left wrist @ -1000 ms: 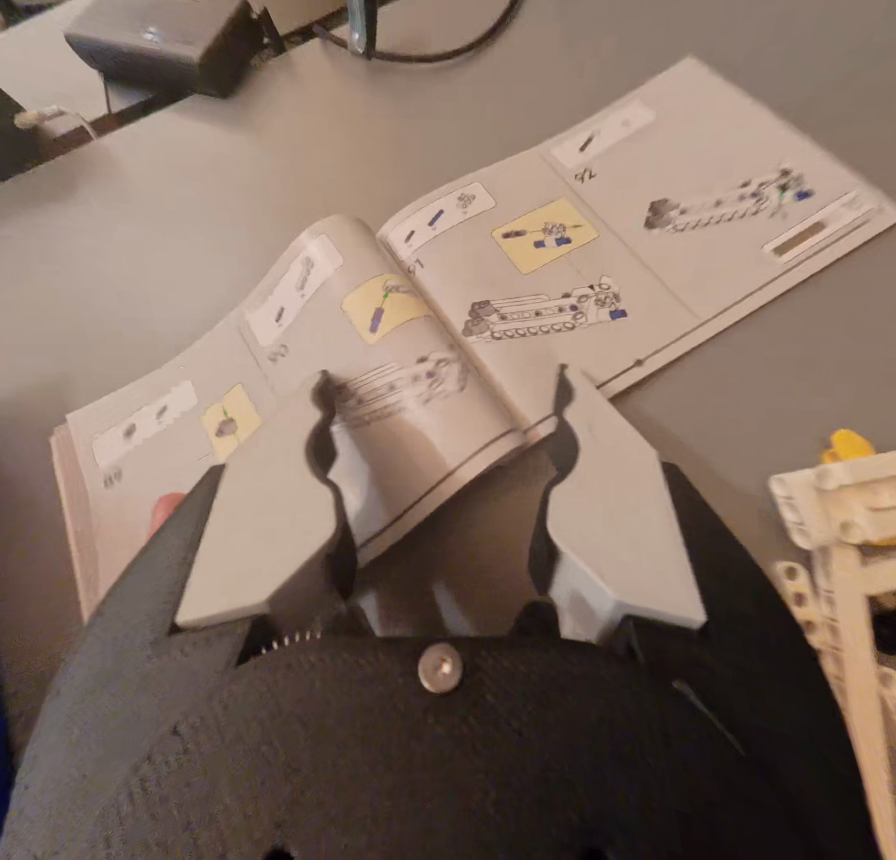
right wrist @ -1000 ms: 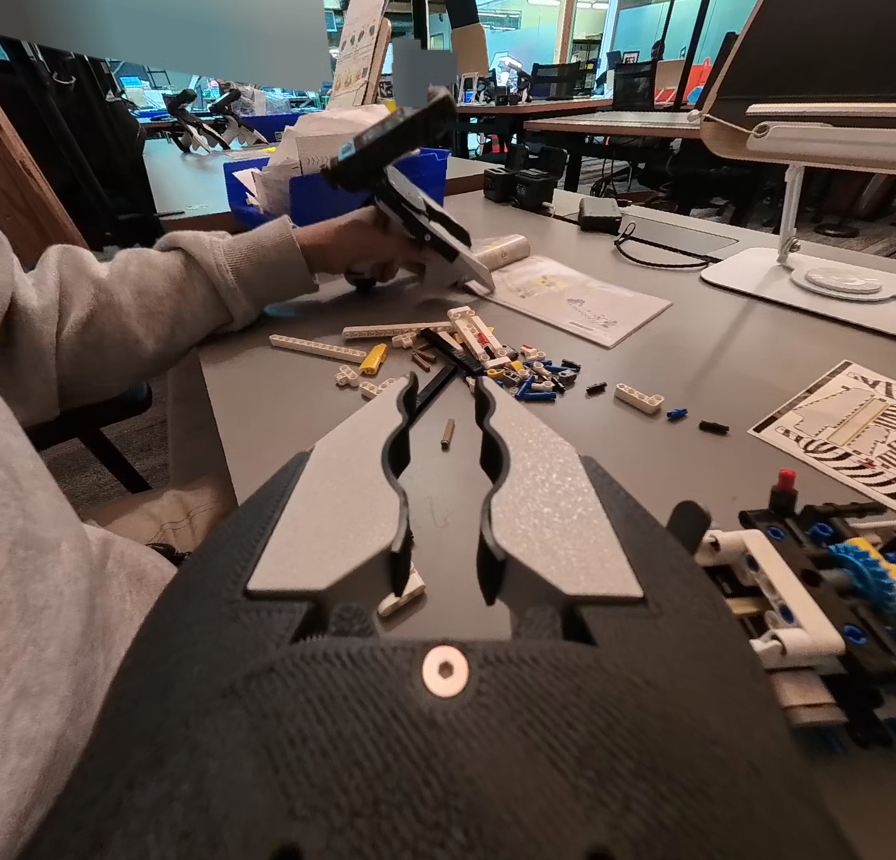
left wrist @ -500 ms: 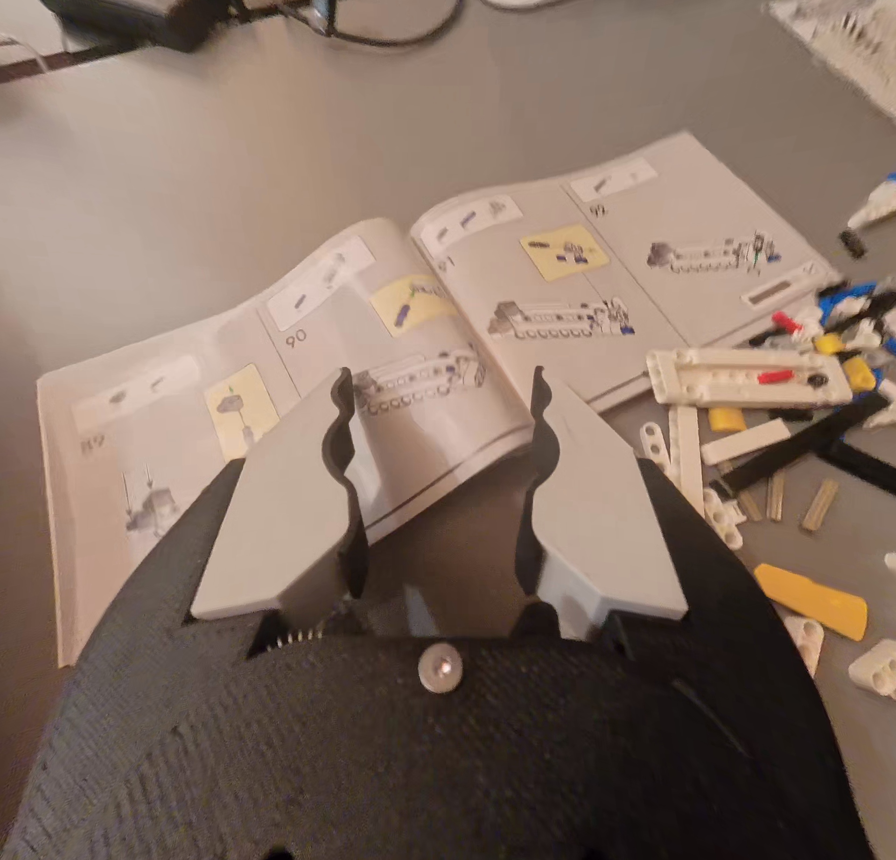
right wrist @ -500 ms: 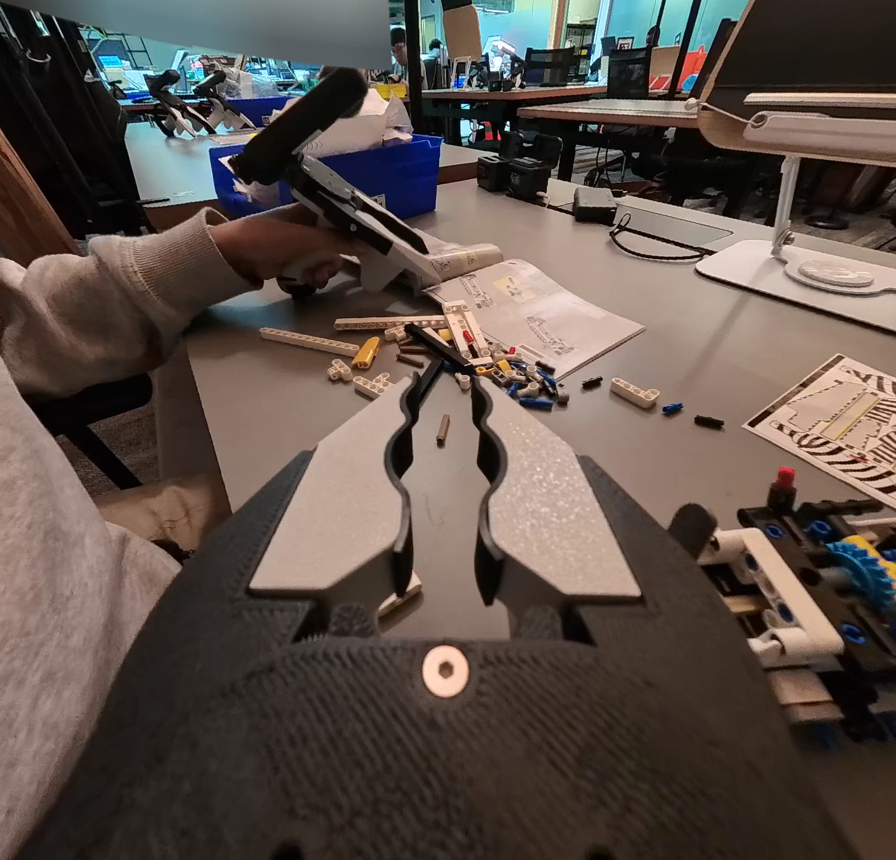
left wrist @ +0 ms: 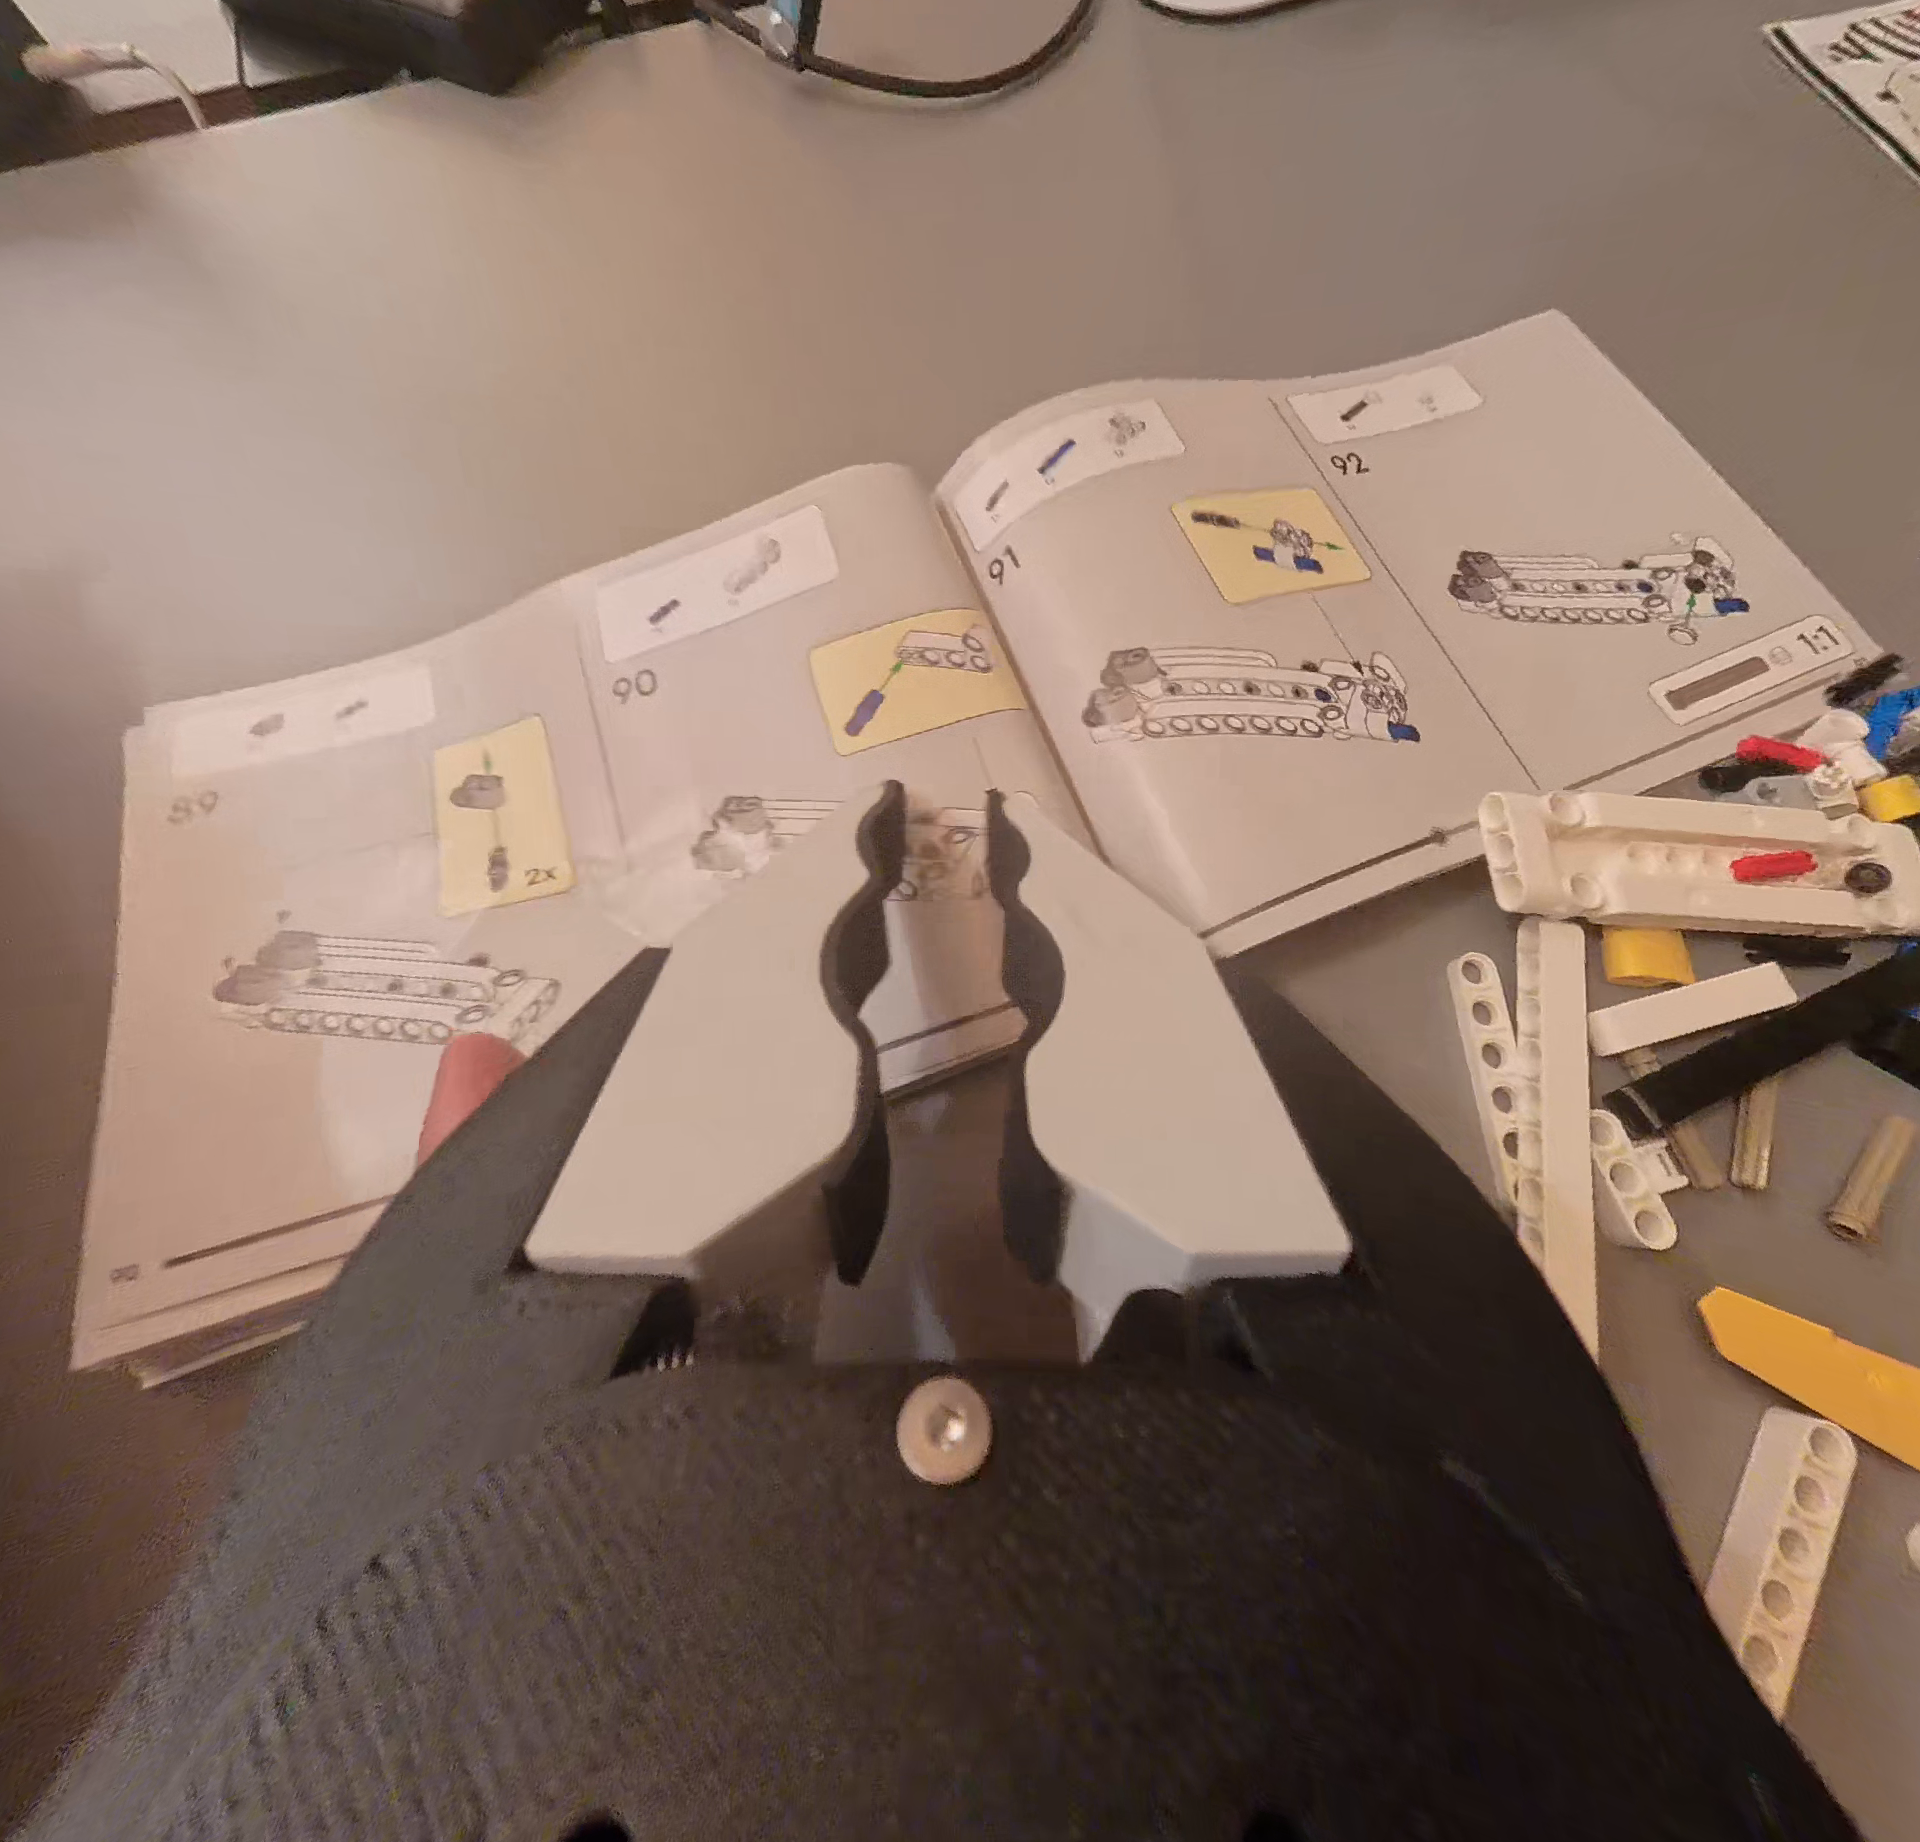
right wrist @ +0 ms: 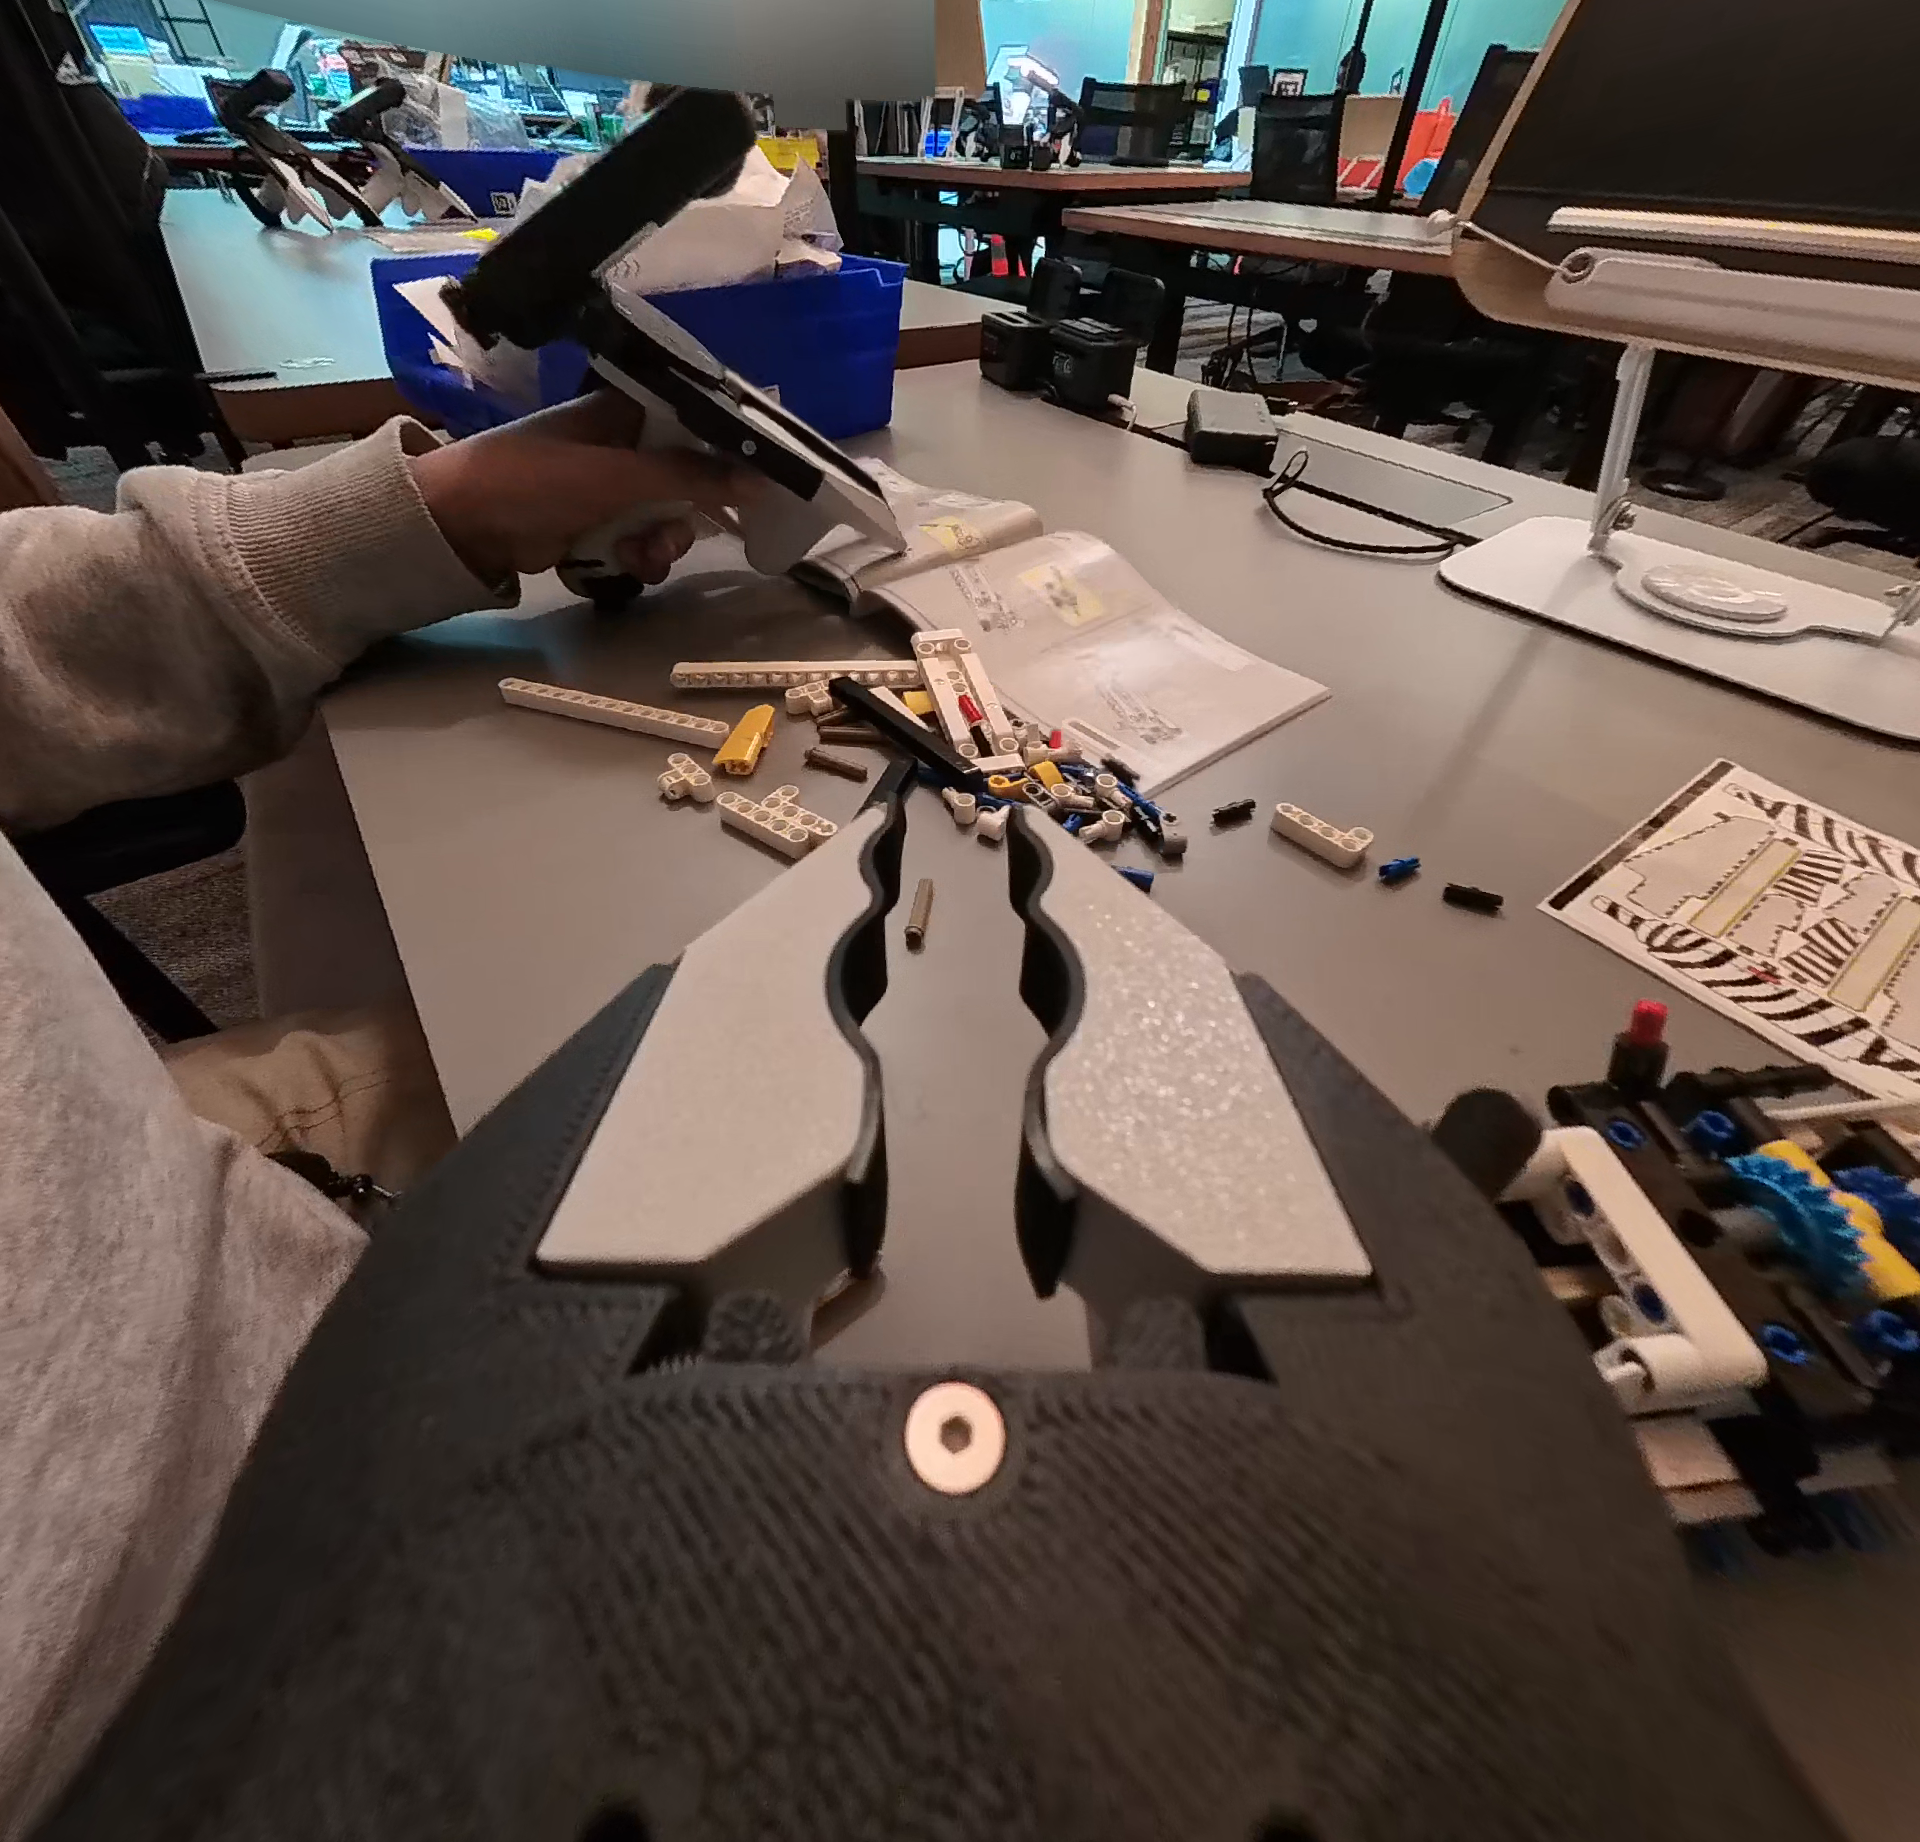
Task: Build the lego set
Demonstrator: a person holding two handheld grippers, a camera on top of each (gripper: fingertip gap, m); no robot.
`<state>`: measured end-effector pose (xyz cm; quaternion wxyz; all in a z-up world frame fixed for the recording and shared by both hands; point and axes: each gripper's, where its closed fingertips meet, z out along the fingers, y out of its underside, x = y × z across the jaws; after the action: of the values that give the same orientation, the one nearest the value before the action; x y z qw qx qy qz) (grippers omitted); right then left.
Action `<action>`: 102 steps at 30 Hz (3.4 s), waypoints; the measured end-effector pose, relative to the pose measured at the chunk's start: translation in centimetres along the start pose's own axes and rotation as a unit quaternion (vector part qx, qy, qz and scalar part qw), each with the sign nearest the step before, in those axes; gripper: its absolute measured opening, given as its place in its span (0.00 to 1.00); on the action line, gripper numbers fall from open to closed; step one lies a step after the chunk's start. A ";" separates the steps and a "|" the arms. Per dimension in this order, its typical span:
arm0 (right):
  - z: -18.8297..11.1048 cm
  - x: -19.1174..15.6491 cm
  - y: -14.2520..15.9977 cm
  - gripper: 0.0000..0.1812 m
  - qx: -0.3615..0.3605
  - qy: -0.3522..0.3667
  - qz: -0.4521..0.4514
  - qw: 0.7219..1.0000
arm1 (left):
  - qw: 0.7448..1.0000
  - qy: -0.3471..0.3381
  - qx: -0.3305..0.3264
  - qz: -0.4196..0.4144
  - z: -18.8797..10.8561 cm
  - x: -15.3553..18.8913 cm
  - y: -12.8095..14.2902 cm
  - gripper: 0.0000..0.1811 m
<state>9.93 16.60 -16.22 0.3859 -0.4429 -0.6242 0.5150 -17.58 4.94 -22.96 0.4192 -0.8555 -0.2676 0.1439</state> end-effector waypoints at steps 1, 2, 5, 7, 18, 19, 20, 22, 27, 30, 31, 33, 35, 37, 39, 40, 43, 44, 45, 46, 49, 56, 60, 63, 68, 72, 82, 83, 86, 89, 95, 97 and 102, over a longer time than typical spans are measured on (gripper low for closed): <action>0.0 0.0 0.0 0.11 -0.001 0.001 0.000 1.000 | 1.000 0.002 -0.003 0.001 0.0 0.1 0.1 0.02; 0.0 0.0 0.0 0.11 -0.001 0.002 -0.001 1.000 | 1.000 0.004 -0.007 0.001 0.1 0.1 0.2 0.00; 0.0 0.1 0.0 0.11 0.001 0.011 -0.007 1.000 | 1.000 0.012 -0.009 -0.008 0.1 0.1 0.3 0.00; 0.0 0.0 0.0 0.11 -0.001 0.014 -0.014 1.000 | 0.999 0.023 -0.010 -0.020 0.1 0.1 0.3 0.00; 0.0 0.1 0.0 0.11 0.000 0.022 -0.022 1.000 | 0.998 0.039 -0.015 -0.038 0.2 0.1 0.4 0.00; 0.0 0.1 0.0 0.11 -0.001 0.022 -0.022 0.999 | 0.999 0.035 -0.015 -0.034 0.3 0.1 0.4 0.00; 0.0 0.1 0.0 0.11 -0.002 0.022 -0.023 0.999 | 0.999 0.031 -0.016 -0.030 0.3 0.1 0.4 0.00; 0.0 0.1 0.0 0.11 -0.003 0.022 -0.023 1.000 | 0.999 0.022 -0.018 -0.020 0.3 0.1 0.5 0.00; -0.2 0.0 -0.3 0.13 0.008 0.023 -0.027 0.999 | 1.000 0.014 -0.020 -0.012 0.4 0.1 0.5 0.00; -0.1 0.0 -0.2 0.13 0.006 0.022 -0.028 0.999 | 1.000 0.017 -0.019 -0.014 0.3 0.1 0.5 0.00; -0.1 0.0 -0.2 0.13 0.006 0.022 -0.027 0.999 | 1.000 0.018 -0.018 -0.014 0.3 0.1 0.5 0.00; -0.2 0.0 -0.3 0.13 0.007 0.021 -0.026 0.999 | 1.000 0.026 -0.012 -0.013 0.2 0.3 0.3 0.00; -0.2 0.0 -0.3 0.13 0.010 0.022 -0.026 0.999 | 0.999 0.042 -0.006 -0.013 0.1 0.7 0.2 0.00; -0.2 0.0 -0.3 0.13 0.011 0.021 -0.026 0.999 | 0.998 0.055 0.000 -0.017 -0.1 0.9 0.1 0.00; -0.2 0.0 -0.4 0.13 0.011 0.020 -0.025 0.999 | 0.998 0.062 0.009 -0.022 -0.3 0.9 -0.2 0.00; -0.3 0.0 -0.4 0.14 0.012 0.020 -0.025 0.999 | 0.998 0.062 0.017 -0.023 -0.4 0.9 -0.4 0.00; -0.3 -0.1 -0.5 0.13 0.016 0.019 -0.027 0.999 | 0.995 0.047 0.093 -0.001 -1.7 0.7 -2.3 0.04; -0.4 -0.1 -0.5 0.13 0.017 0.019 -0.028 0.999 | 0.991 0.037 0.126 0.016 -2.4 0.8 -3.1 0.05; -0.4 -0.1 -0.5 0.13 0.019 0.019 -0.029 0.999 | 0.988 0.026 0.152 0.031 -3.1 1.0 -3.7 0.05; -0.4 -0.1 -0.6 0.13 0.020 0.018 -0.030 0.999 | 0.985 0.023 0.167 0.043 -3.8 1.6 -4.1 0.05; -0.5 -0.2 -0.7 0.14 0.025 0.016 -0.031 0.999 | 0.976 0.113 0.173 0.069 -6.2 7.2 -4.8 0.00; -0.7 -0.2 -0.9 0.14 0.034 0.015 -0.031 0.999 | 0.954 0.238 0.106 0.151 -9.2 18.1 0.4 0.05; -0.8 -0.2 -0.9 0.14 0.035 0.016 -0.032 0.999 | 0.928 0.351 0.123 0.038 -11.7 21.5 2.2 0.00; -0.7 -0.3 -0.8 0.14 0.031 0.016 -0.034 0.999 | 0.902 0.401 0.153 -0.033 -13.1 21.5 1.6 0.00; -0.4 -0.3 -0.5 0.14 0.020 0.018 -0.037 0.999 | 0.897 0.414 0.146 -0.058 -12.9 21.1 1.5 0.00; -0.4 -0.2 -0.5 0.14 0.019 0.018 -0.036 0.999 | 0.897 0.414 0.146 -0.060 -12.9 21.0 1.4 0.00; -0.5 -0.2 -0.6 0.14 0.024 0.017 -0.034 0.999 | 0.898 0.407 0.146 -0.081 -12.6 20.4 1.2 0.00; -0.5 -0.2 -0.6 0.14 0.024 0.017 -0.033 0.999 | 0.899 0.403 0.146 -0.084 -12.5 20.3 1.2 0.00; -0.5 -0.2 -0.7 0.14 0.027 0.017 -0.033 0.999 | 0.906 0.386 0.148 -0.096 -12.1 19.8 1.1 0.00; -0.6 -0.2 -0.7 0.14 0.027 0.017 -0.033 0.999 | 0.925 0.325 0.154 -0.126 -10.9 17.8 0.7 0.00; -0.6 -0.2 -0.8 0.14 0.030 0.019 -0.034 0.999 | 0.962 0.237 0.090 -0.098 -8.6 16.2 1.9 0.00; -0.6 -0.2 -0.8 0.14 0.030 0.018 -0.034 0.999 | 0.972 0.223 0.039 -0.056 -7.8 16.9 3.2 0.00; -0.7 -0.2 -0.8 0.13 0.032 0.019 -0.035 0.999 | 0.982 0.187 -0.022 0.026 -7.0 17.9 5.2 0.05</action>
<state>10.50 16.52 -15.30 0.4296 -0.4173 -0.6152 0.5126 2.03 8.21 -23.22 0.4389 -0.8832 -0.1650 -0.0133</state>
